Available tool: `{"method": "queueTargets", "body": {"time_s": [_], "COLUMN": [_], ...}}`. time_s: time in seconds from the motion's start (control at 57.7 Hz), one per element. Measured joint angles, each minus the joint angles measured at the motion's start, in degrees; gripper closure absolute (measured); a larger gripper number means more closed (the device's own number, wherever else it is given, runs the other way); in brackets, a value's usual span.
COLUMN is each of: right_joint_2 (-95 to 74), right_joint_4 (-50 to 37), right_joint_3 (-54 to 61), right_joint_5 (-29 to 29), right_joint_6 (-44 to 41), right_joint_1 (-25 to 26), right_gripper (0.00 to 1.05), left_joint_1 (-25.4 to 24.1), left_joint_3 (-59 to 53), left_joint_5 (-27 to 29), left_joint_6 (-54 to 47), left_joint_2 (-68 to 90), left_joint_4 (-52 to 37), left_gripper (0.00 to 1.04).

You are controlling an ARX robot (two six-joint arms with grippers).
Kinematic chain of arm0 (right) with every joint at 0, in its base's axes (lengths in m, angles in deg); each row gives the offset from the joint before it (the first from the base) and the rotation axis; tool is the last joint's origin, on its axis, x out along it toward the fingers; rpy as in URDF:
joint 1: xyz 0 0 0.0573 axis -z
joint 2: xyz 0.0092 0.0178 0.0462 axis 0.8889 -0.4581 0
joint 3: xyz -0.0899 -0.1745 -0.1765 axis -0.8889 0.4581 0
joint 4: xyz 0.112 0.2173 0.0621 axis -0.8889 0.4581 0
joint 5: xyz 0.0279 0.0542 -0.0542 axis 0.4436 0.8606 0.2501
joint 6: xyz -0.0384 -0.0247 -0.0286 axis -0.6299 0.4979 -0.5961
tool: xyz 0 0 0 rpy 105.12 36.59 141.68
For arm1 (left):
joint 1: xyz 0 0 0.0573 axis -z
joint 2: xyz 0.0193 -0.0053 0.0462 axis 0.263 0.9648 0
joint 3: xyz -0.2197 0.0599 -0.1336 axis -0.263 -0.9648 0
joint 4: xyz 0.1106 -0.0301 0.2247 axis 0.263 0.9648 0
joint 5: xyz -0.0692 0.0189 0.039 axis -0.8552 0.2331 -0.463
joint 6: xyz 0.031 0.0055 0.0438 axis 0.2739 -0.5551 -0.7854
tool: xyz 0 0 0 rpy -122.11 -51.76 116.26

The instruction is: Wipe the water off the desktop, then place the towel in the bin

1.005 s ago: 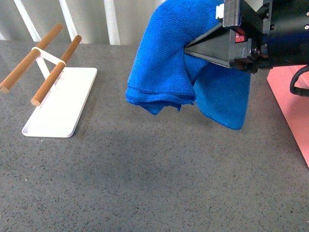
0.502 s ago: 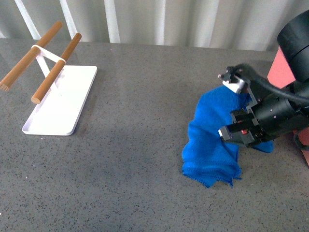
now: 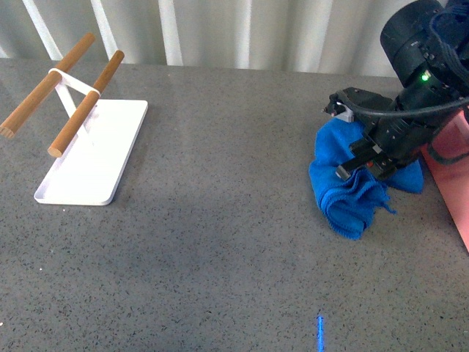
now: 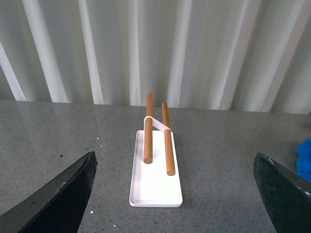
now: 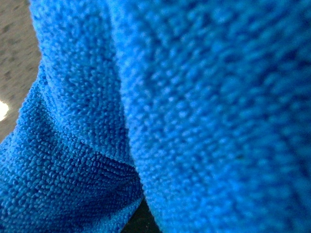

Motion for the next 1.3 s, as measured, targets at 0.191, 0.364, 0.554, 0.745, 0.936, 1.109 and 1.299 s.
{"method": "queueTargets", "body": {"time_s": [0.191,0.364,0.554,0.745,0.936,1.109,1.299], "right_joint_2": [-5.25,-8.00,-7.72,-4.55,4.17,14.69,26.34], "right_joint_4": [3.91,6.03,5.95,3.02,-0.55,-0.44,4.63], "right_joint_3": [-11.10,-18.25,-18.99,-12.04,-0.39,3.13,-3.26], "right_joint_5": [-3.19,-1.53,3.19,5.44,4.61,3.19,3.08], "right_joint_6": [-0.31,0.35,1.92,3.34,2.99,2.21,1.68], "right_joint_1": [-1.88,-5.51,-11.10,-14.78,-14.27,-12.31,-9.03], "right_gripper": [1.01,1.01,1.01,1.01,1.01,1.01,1.01], "left_joint_1": [0.00,0.00,0.00,0.00,0.00,0.00,0.00], "left_joint_3": [0.00,0.00,0.00,0.00,0.00,0.00,0.00], "left_joint_5": [0.00,0.00,0.00,0.00,0.00,0.00,0.00], "left_joint_6": [0.00,0.00,0.00,0.00,0.00,0.00,-0.02], "left_joint_2": [0.00,0.00,0.00,0.00,-0.02,-0.02,-0.02], "left_joint_4": [0.00,0.00,0.00,0.00,0.00,0.00,0.00], "left_gripper": [0.07,0.07,0.07,0.07,0.07,0.07,0.07]}}
